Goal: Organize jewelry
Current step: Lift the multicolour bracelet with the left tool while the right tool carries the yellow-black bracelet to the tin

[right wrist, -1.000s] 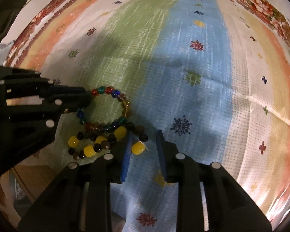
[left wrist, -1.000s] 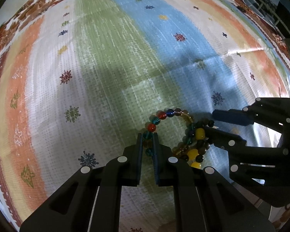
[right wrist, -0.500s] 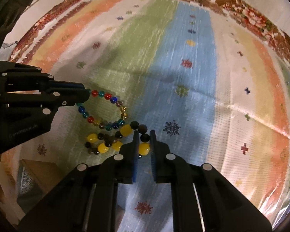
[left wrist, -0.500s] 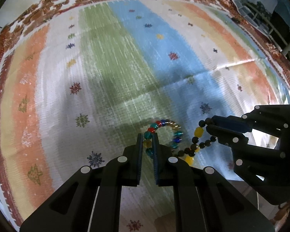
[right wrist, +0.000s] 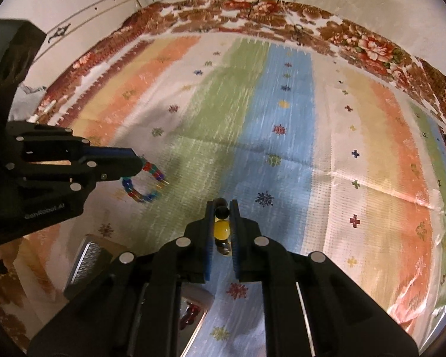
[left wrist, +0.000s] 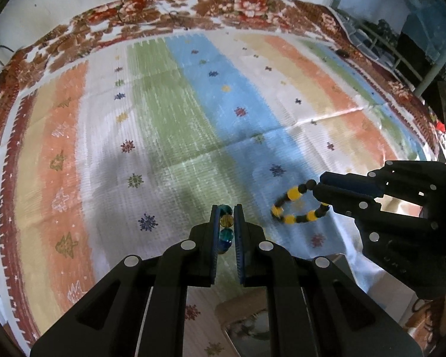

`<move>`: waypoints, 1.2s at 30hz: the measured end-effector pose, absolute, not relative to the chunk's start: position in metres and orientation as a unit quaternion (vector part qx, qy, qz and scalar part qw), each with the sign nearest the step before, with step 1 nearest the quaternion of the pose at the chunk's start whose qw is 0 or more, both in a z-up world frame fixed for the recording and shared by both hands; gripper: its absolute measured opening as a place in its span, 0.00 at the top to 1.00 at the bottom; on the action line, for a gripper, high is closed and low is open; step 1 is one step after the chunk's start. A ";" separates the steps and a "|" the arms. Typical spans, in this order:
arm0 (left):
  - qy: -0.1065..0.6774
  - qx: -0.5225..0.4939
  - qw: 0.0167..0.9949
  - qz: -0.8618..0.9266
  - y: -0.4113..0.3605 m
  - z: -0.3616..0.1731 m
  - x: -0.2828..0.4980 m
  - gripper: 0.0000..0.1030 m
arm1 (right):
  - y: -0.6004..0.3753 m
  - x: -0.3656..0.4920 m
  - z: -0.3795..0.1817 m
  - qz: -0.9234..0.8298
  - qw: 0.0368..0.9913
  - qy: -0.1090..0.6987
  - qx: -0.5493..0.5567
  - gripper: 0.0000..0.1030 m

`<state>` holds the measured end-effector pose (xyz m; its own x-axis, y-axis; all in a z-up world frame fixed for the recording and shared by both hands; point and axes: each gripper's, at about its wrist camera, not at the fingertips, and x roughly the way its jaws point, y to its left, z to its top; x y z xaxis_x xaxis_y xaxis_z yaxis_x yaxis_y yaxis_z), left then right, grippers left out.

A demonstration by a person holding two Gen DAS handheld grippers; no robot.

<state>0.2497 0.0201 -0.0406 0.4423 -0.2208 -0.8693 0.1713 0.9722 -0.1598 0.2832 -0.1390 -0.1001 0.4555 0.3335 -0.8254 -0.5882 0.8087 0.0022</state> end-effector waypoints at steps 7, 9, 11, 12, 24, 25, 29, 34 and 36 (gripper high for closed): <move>0.498 -0.028 0.859 -0.119 0.017 -0.027 0.227 0.91 | -0.152 0.264 -0.076 0.285 0.855 0.420 -0.108 0.89; 0.490 -0.027 0.863 -0.119 0.017 -0.022 0.220 0.91 | -0.154 0.258 -0.069 0.289 0.858 0.412 -0.106 0.89; 0.481 -0.032 0.868 -0.122 0.017 -0.016 0.213 0.91 | -0.157 0.249 -0.062 0.295 0.861 0.403 -0.099 0.89; 0.476 -0.035 0.870 -0.124 0.017 -0.013 0.209 0.91 | -0.159 0.245 -0.059 0.298 0.862 0.399 -0.095 0.89; 0.441 -0.043 0.885 -0.141 0.010 0.007 0.173 0.91 | -0.181 0.213 -0.042 0.313 0.871 0.374 -0.059 0.89; 0.439 -0.043 0.886 -0.142 0.009 0.007 0.170 0.91 | -0.182 0.211 -0.041 0.314 0.871 0.372 -0.057 0.89; 0.434 -0.045 0.888 -0.146 0.007 0.008 0.157 0.91 | -0.187 0.197 -0.037 0.326 0.869 0.367 -0.054 0.89; 0.428 -0.044 0.890 -0.150 0.004 0.008 0.140 0.91 | -0.185 0.176 -0.041 0.340 0.864 0.367 -0.061 0.89; 0.428 -0.045 0.890 -0.151 0.003 0.006 0.131 0.91 | -0.184 0.172 -0.045 0.345 0.860 0.371 -0.065 0.89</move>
